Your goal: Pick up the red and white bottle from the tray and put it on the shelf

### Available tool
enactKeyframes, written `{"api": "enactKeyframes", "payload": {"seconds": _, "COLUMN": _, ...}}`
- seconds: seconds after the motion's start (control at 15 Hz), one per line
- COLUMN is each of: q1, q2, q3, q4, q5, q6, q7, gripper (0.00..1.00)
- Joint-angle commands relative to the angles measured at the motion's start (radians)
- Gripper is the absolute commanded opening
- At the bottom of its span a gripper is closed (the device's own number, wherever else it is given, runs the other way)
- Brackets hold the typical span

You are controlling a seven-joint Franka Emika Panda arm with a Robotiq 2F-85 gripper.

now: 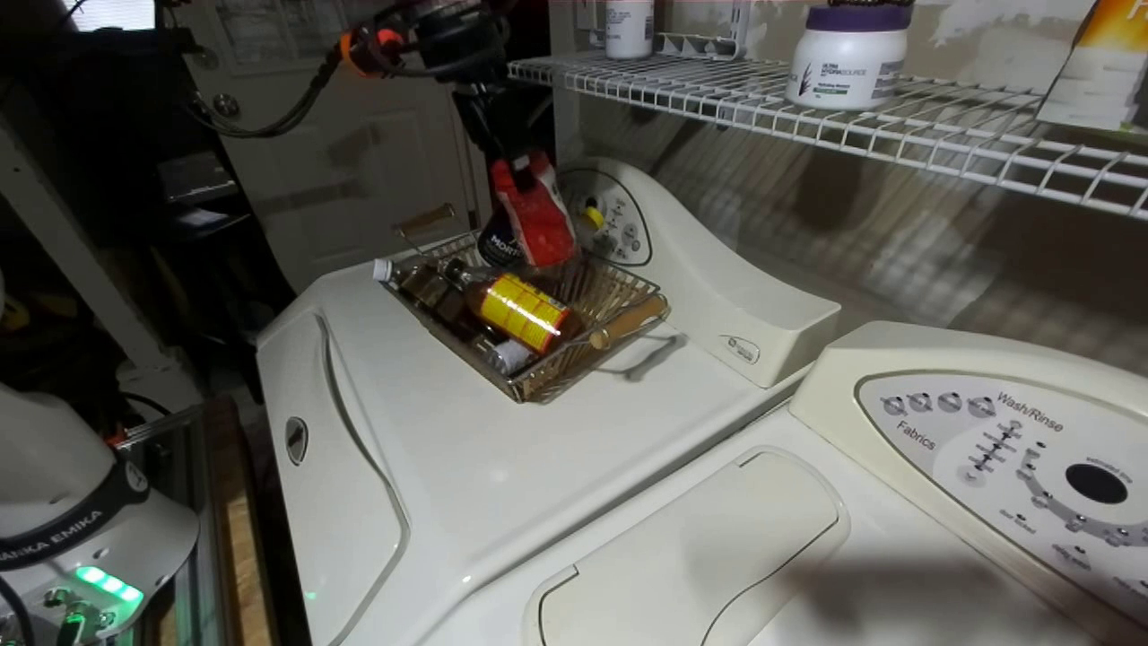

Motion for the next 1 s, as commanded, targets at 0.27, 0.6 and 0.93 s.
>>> {"api": "enactKeyframes", "payload": {"seconds": 0.27, "q1": 0.009, "q2": -0.187, "q3": 0.047, "q4": -0.078, "q5": 0.003, "q6": 0.184, "q7": 0.018, "gripper": 0.49}}
{"api": "enactKeyframes", "payload": {"seconds": 0.6, "q1": 0.003, "q2": -0.169, "q3": 0.05, "q4": -0.059, "q5": 0.005, "q6": 0.156, "q7": -0.001, "gripper": 0.74}}
{"api": "enactKeyframes", "payload": {"seconds": 0.93, "q1": 0.008, "q2": -0.176, "q3": 0.055, "q4": -0.053, "q5": 0.001, "q6": 0.163, "q7": -0.008, "gripper": 0.49}}
